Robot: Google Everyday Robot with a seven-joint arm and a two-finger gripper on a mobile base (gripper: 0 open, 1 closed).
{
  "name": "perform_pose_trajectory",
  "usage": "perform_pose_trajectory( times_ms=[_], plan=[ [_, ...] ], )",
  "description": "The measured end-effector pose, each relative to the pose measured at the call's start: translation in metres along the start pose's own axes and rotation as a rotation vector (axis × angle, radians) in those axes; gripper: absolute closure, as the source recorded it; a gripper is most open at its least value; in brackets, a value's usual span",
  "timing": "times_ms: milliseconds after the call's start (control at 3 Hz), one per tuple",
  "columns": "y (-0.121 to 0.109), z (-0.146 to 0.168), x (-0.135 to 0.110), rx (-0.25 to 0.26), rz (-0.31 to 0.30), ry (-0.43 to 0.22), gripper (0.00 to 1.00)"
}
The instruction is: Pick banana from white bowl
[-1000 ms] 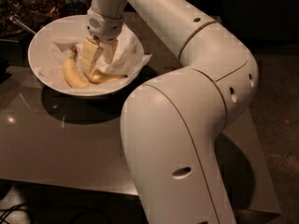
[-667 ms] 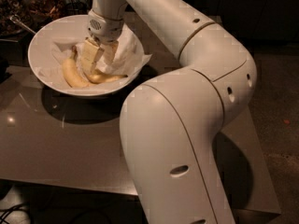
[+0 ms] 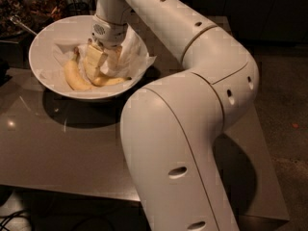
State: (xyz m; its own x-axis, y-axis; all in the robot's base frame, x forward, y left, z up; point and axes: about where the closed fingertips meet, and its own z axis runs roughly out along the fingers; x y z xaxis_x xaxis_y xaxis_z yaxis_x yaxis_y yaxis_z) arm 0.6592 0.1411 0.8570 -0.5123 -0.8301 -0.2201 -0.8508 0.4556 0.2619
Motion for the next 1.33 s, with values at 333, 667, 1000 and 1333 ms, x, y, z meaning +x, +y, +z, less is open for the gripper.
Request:
perform_pose_trajectory(
  times_ms=[333,667,1000,1333],
  plan=[
    [0.0003,0.0137,-0.0017,-0.012,-0.007,0.022,0.37],
    [0.0013,0.0122,-0.0029,-0.013,-0.008,0.025,0.35],
    [0.0013,0.0122,-0.0030,-0.013,-0.008,0.025,0.55],
    [0.0013,0.0122,-0.0030,-0.013,-0.008,0.025,0.76]
  ],
)
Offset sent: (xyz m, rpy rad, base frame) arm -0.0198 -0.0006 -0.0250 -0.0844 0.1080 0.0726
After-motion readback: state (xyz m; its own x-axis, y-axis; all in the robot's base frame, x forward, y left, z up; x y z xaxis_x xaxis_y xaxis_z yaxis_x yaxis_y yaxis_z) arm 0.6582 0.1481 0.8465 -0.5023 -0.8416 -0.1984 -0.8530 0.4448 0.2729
